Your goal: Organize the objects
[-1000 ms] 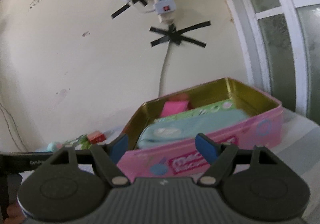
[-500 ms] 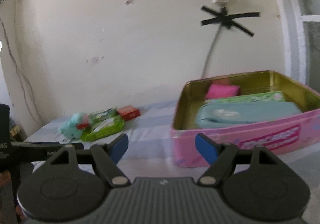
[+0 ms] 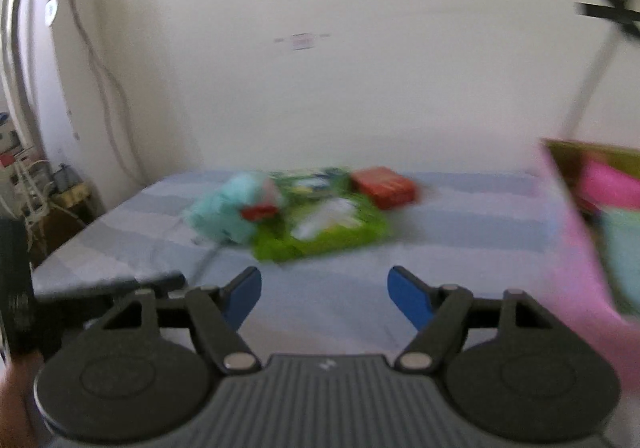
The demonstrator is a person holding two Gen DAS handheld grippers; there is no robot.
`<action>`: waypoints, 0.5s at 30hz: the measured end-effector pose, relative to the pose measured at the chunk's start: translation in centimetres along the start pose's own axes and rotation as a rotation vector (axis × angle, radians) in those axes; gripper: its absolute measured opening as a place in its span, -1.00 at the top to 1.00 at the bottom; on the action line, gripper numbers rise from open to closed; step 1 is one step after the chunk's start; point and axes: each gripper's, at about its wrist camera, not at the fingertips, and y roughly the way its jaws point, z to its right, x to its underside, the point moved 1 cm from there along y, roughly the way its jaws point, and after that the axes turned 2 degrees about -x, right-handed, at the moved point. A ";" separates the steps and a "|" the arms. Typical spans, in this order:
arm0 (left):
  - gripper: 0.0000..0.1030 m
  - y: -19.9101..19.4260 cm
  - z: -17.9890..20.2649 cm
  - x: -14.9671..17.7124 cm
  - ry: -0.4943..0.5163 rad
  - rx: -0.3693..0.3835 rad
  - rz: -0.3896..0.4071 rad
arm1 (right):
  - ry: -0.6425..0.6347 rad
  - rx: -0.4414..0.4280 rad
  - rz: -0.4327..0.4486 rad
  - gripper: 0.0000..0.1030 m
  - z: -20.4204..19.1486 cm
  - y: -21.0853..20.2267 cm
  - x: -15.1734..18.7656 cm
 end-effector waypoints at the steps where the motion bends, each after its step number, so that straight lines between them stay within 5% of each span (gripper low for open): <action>1: -0.35 0.1 -0.5 -0.1 -0.030 0.008 -0.011 | -0.004 -0.025 -0.004 -0.42 -0.5 1.1 -0.7; 8: -0.40 0.2 -0.7 -0.1 -0.053 0.020 -0.013 | 0.141 -0.189 -0.052 -0.41 -2.3 10.5 -6.1; 9: -0.41 0.1 -0.7 -0.1 -0.053 0.020 -0.013 | 0.163 -0.193 -0.077 -0.35 -2.2 11.7 -6.4; 11: -0.41 -0.1 -0.7 -0.1 -0.057 0.020 -0.012 | 0.205 -0.197 -0.146 0.27 -2.0 14.5 -6.5; 15: -0.41 0.2 -0.9 -0.1 -0.072 0.022 -0.012 | 0.264 -0.253 -0.163 0.48 -1.4 14.7 -5.8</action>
